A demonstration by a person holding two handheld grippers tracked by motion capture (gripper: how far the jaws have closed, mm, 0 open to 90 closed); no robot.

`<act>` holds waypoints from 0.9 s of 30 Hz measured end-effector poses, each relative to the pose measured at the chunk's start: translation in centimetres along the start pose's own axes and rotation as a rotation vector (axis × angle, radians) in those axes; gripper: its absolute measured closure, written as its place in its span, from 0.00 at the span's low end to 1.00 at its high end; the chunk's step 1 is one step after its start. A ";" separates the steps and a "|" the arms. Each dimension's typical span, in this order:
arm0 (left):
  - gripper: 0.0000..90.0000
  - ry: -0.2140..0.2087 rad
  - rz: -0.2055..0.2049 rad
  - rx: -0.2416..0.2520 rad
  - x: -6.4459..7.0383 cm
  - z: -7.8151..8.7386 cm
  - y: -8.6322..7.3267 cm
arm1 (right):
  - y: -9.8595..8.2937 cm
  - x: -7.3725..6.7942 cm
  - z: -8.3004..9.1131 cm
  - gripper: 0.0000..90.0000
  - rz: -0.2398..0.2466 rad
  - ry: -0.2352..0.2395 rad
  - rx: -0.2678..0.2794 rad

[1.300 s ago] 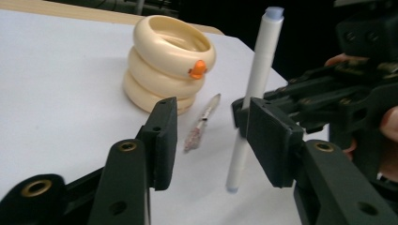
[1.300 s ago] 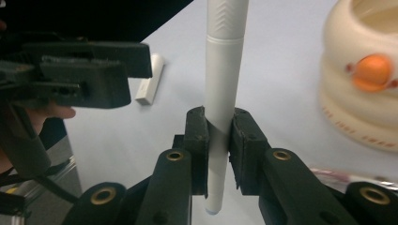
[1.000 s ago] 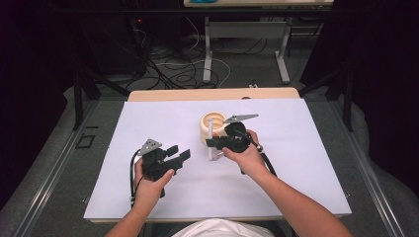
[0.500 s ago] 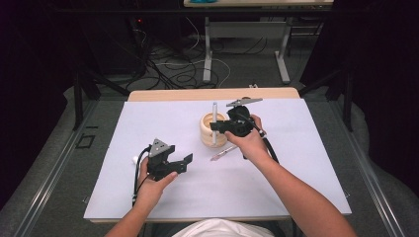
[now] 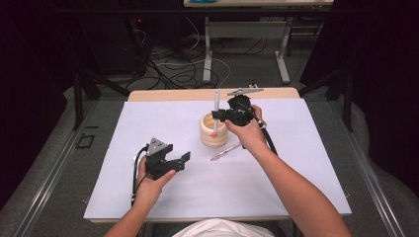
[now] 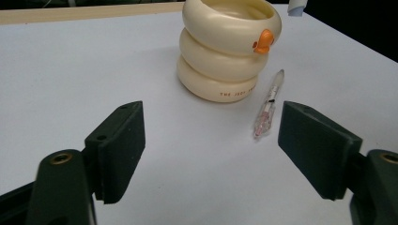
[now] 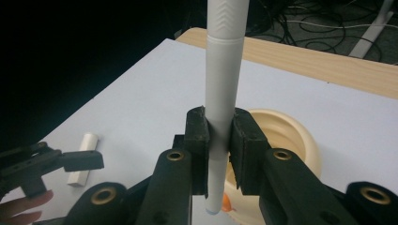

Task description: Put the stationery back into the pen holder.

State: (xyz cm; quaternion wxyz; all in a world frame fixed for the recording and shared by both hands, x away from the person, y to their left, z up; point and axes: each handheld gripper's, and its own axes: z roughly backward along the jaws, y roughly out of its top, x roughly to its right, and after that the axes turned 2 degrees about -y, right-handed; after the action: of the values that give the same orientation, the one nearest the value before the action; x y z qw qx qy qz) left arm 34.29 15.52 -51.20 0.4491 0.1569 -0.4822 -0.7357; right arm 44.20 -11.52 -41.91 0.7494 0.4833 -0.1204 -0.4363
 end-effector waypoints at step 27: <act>0.03 -0.064 0.033 -0.019 0.4 -0.8 -0.4 | -1.1 1.6 -4.2 0.87 -0.022 -0.122 -0.022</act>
State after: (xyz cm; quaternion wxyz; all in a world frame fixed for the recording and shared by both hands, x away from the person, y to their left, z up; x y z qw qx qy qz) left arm 34.38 14.83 -51.85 0.4469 0.1209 -0.4921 -0.7372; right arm 47.11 -10.33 -45.36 0.7411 0.4486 -0.1557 -0.4746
